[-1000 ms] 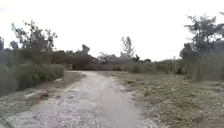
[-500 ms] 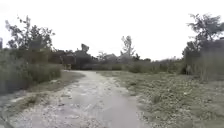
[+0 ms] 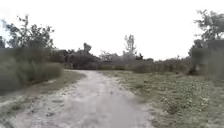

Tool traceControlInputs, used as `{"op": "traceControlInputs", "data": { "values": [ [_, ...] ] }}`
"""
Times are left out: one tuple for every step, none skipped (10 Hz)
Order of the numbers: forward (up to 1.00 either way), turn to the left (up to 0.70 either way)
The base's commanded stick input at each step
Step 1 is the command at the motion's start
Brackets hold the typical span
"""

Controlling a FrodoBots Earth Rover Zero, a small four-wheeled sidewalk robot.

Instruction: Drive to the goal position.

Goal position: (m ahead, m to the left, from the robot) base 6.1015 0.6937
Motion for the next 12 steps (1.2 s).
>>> {"op": "traceControlInputs", "data": {
  "values": [
    [0.70,0.00],
    [0.70,0.00],
    [0.70,0.00],
    [0.70,0.00],
    [0.70,0.00],
    [0.70,0.00],
    [0.70,0.00],
    [0.70,0.00],
    [0.70,0.00],
    [0.70,0.00],
    [0.70,0.00],
    [0.70,0.00]
  ]
}}
